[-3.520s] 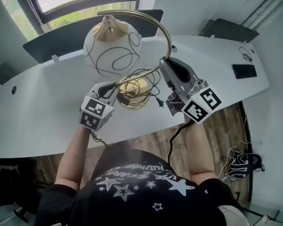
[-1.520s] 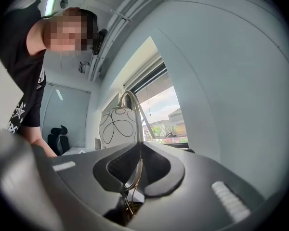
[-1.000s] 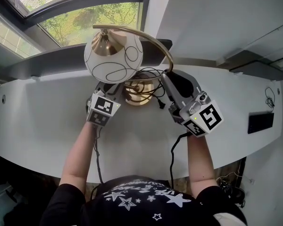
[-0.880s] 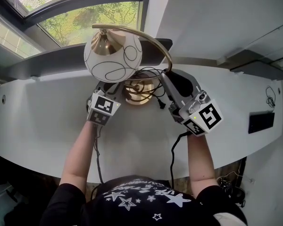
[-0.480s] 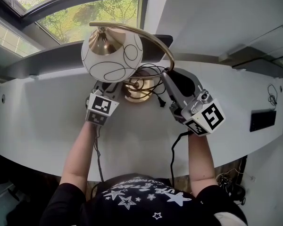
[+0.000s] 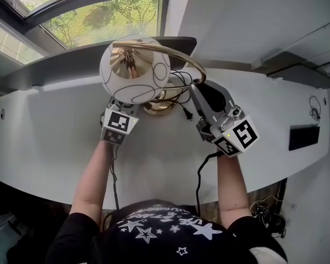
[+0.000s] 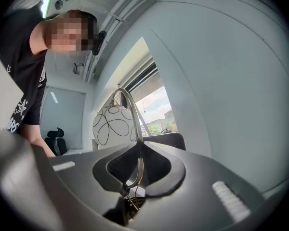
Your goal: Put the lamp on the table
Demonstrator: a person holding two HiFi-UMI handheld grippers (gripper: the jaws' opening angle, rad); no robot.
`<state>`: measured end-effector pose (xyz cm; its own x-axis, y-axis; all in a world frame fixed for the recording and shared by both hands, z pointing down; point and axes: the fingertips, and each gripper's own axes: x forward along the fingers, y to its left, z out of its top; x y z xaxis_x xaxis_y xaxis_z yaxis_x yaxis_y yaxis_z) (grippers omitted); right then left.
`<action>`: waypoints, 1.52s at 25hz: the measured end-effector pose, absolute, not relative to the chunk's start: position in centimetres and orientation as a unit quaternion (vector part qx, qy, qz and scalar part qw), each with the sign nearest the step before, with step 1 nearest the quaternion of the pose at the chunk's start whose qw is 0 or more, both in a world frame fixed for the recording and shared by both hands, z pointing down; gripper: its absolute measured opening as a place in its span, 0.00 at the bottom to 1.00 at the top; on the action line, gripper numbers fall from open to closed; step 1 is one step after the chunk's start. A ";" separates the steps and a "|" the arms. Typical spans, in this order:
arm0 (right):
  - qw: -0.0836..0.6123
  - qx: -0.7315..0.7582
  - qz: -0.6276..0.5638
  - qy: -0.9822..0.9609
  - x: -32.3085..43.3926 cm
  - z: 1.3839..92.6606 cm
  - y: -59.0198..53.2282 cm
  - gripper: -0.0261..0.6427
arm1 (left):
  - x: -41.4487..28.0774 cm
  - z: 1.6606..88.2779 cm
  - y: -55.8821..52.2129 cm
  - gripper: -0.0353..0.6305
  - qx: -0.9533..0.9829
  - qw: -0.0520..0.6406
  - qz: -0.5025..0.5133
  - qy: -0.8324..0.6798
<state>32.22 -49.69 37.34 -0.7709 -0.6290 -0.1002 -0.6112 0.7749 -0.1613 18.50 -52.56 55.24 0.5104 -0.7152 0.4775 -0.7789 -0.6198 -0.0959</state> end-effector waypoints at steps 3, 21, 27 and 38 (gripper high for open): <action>0.073 -0.343 -0.067 0.934 32.2 37.3 -49.7 0.10 | 18.5 55.3 -52.5 0.12 0.863 0.064 0.249 -0.434; 0.132 -0.399 -0.135 0.897 36.3 35.8 -43.7 0.42 | 14.6 51.0 -45.8 0.26 0.829 0.142 0.179 -0.511; 0.172 -0.408 -0.140 0.886 36.5 34.7 -41.5 0.18 | 13.7 47.9 -39.8 0.26 0.830 0.137 0.144 -0.521; 0.146 -0.417 -0.114 0.890 29.8 33.5 -35.9 0.09 | 6.7 44.1 -34.0 0.26 0.839 0.143 0.054 -0.522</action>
<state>29.78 -35.91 33.52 -0.6098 -0.7755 -0.1636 -0.7089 0.6260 -0.3250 6.74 -34.03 44.14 0.4487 -0.8611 0.2393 -0.8917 -0.4135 0.1840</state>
